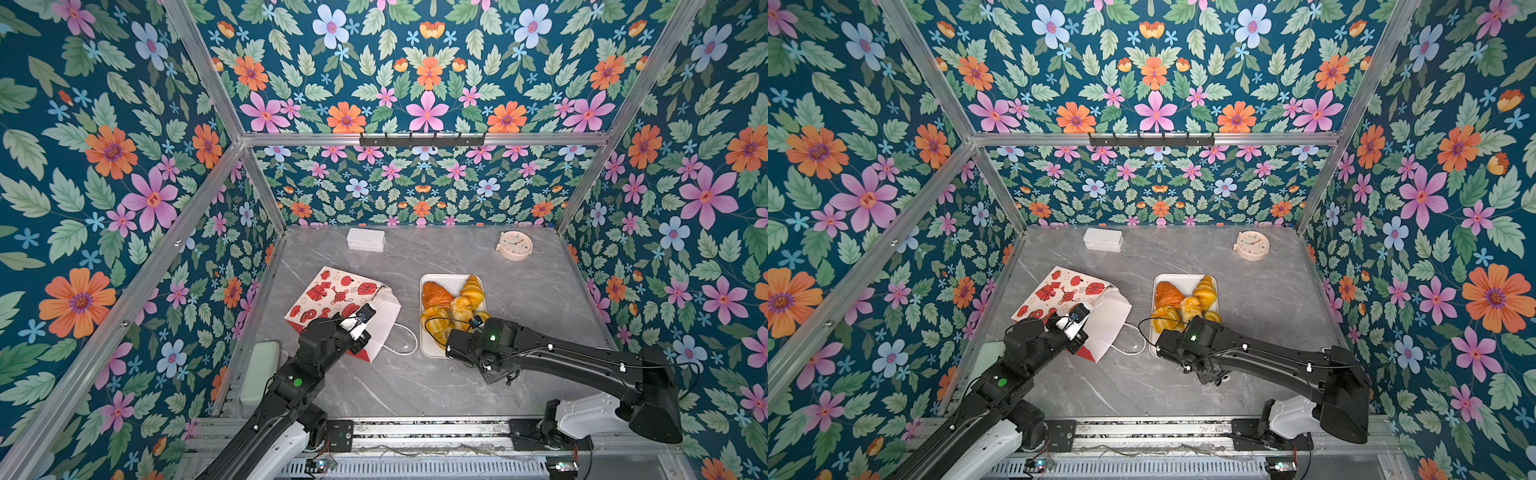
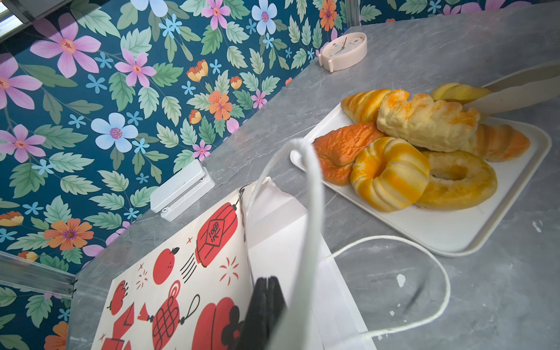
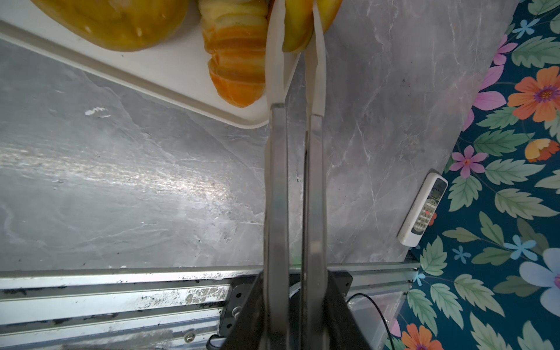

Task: Take the fake bread out of the paper bag
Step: 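Carry the shell bread over the tray with the right-held tongs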

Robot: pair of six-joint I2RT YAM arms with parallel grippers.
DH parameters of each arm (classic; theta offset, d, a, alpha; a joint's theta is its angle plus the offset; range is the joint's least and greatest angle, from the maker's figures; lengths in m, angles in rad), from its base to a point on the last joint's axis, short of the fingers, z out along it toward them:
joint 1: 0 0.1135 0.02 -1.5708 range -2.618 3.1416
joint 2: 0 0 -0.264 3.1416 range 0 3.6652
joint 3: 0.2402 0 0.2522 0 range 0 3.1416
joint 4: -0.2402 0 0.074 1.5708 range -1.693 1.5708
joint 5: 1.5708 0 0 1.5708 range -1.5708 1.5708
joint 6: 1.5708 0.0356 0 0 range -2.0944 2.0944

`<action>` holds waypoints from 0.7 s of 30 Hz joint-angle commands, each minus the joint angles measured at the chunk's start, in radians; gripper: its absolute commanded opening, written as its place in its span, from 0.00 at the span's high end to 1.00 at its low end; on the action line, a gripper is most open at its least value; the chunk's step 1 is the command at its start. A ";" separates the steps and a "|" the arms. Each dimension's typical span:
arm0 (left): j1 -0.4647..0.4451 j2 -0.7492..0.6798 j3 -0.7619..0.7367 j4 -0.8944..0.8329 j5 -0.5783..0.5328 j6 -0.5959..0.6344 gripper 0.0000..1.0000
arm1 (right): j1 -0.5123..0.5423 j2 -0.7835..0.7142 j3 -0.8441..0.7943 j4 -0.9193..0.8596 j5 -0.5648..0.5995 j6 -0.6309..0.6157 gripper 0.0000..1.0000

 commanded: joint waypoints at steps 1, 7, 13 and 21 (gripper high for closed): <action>0.001 -0.002 0.001 0.027 0.003 -0.011 1.00 | 0.011 0.002 -0.010 0.011 -0.036 -0.023 0.67; 0.001 0.001 0.000 0.027 0.003 -0.012 1.00 | 0.018 -0.019 -0.012 0.035 -0.044 -0.047 0.59; 0.001 0.006 0.000 0.027 0.001 -0.012 1.00 | 0.018 -0.037 -0.026 0.061 -0.048 -0.057 0.60; 0.001 0.009 -0.001 0.028 0.001 -0.012 1.00 | 0.021 -0.103 -0.043 0.094 -0.054 -0.070 0.67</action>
